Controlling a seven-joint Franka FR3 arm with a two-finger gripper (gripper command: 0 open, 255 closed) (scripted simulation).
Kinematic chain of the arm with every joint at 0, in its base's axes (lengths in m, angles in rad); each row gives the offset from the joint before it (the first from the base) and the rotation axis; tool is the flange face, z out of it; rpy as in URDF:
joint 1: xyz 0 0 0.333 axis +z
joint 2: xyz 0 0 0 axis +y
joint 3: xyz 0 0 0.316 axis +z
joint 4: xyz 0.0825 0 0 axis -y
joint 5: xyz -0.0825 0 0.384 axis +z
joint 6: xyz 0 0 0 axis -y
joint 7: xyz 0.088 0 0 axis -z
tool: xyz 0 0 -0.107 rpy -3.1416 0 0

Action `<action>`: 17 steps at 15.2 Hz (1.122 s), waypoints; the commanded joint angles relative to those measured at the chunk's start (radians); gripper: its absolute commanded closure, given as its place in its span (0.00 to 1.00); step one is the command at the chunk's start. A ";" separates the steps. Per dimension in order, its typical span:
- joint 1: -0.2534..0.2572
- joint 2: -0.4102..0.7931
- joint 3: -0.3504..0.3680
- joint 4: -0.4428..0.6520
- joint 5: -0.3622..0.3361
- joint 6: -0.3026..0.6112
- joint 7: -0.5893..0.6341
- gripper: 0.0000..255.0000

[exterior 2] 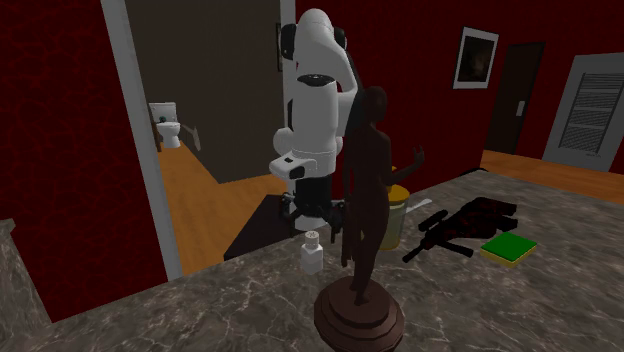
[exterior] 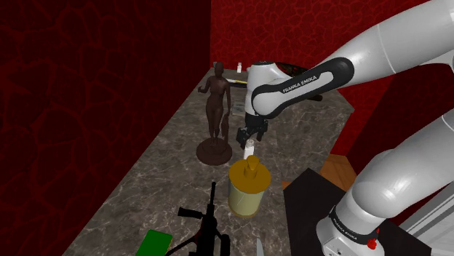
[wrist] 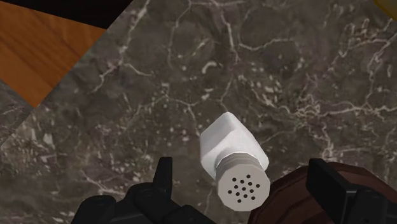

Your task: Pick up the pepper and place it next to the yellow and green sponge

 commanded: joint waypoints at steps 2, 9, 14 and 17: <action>0.000 0.000 0.000 0.000 0.000 0.000 0.000 1.00; 0.000 0.000 0.000 0.000 0.000 0.000 0.000 1.00; 0.001 -0.033 -0.004 0.028 0.004 -0.061 -0.005 1.00; 0.002 -0.056 -0.008 0.051 0.007 -0.106 -0.008 1.00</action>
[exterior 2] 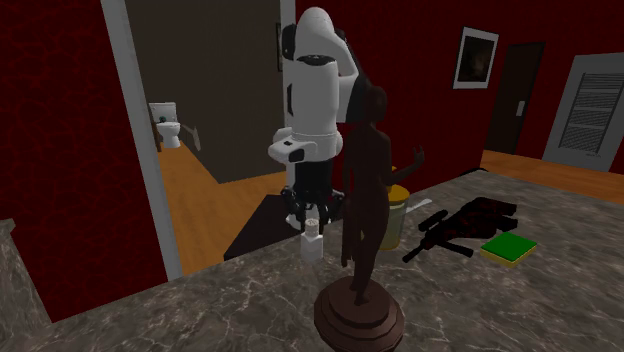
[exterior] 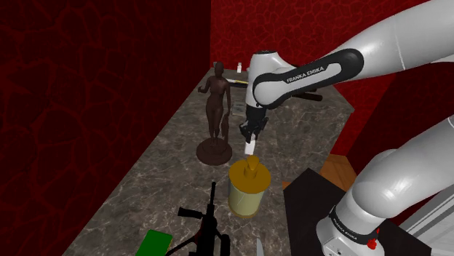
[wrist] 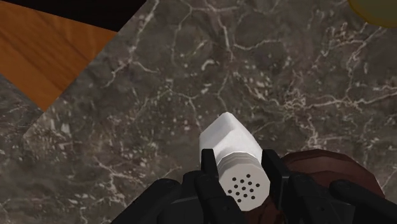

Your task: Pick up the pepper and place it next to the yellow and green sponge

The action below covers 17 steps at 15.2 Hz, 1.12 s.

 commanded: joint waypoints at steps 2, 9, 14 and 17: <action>0.001 -0.021 -0.003 0.021 0.002 -0.043 -0.003 1.00; 0.001 -0.059 -0.010 0.086 0.004 -0.145 -0.008 1.00; 0.001 -0.079 -0.015 0.138 0.004 -0.216 -0.010 1.00; 0.000 -0.087 -0.018 0.171 0.003 -0.258 -0.011 1.00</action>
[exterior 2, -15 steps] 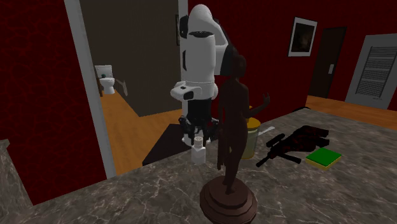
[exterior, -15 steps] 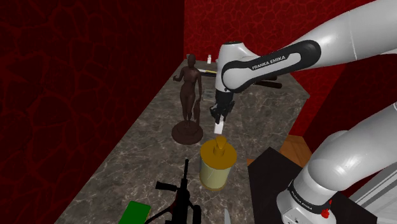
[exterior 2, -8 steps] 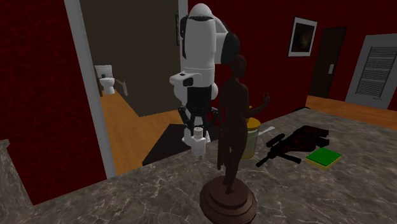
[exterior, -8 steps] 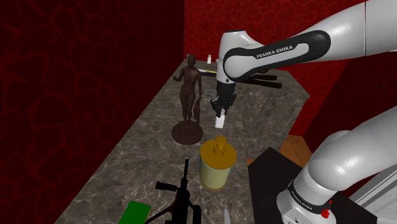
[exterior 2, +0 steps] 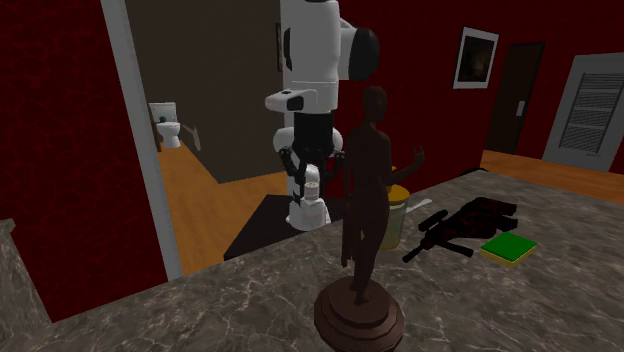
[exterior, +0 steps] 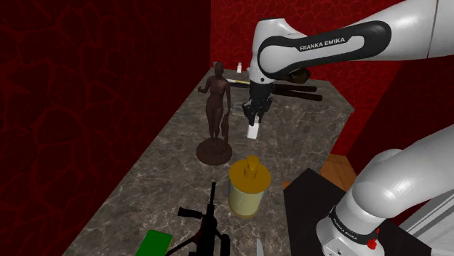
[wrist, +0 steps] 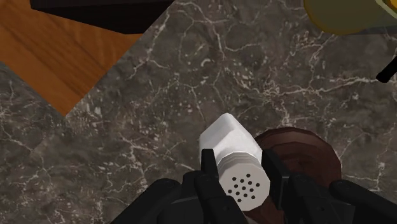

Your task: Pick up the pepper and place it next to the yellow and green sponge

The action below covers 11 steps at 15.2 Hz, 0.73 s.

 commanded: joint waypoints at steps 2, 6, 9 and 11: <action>0.000 -0.008 -0.002 0.035 0.000 -0.044 0.000 1.00; -0.001 -0.014 -0.005 0.084 -0.002 -0.099 -0.001 1.00; 0.008 -0.012 0.012 0.101 0.005 -0.112 0.023 1.00; 0.027 -0.002 0.048 0.105 0.019 -0.105 0.072 1.00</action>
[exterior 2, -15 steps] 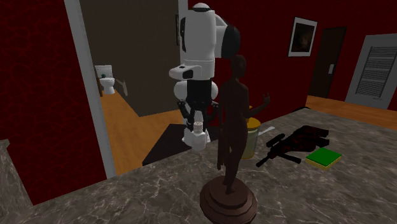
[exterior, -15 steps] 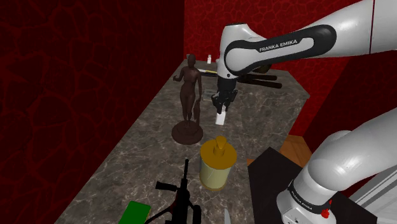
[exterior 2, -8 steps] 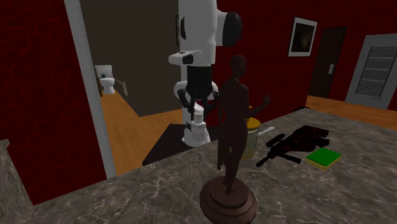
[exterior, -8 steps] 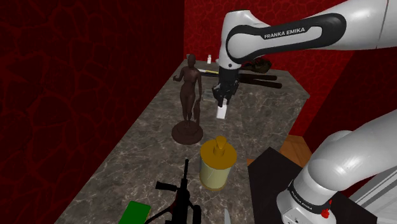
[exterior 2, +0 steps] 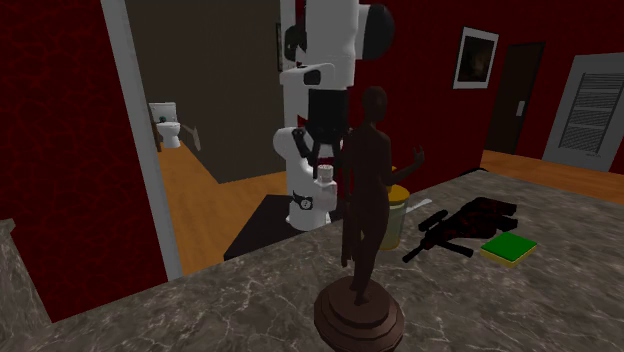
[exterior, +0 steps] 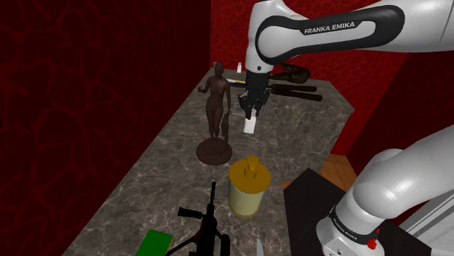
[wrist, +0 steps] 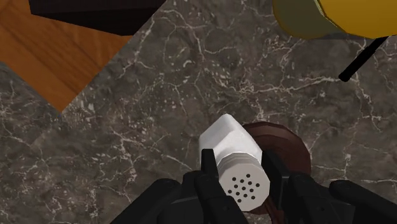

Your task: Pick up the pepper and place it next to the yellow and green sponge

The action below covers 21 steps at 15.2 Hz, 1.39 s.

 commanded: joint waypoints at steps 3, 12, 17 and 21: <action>0.035 0.026 0.070 0.018 0.023 0.011 0.097 1.00; 0.105 0.161 0.237 0.125 0.031 0.046 0.334 1.00; 0.141 0.278 0.326 0.223 -0.008 0.060 0.480 1.00; 0.180 0.396 0.389 0.324 -0.069 0.060 0.605 1.00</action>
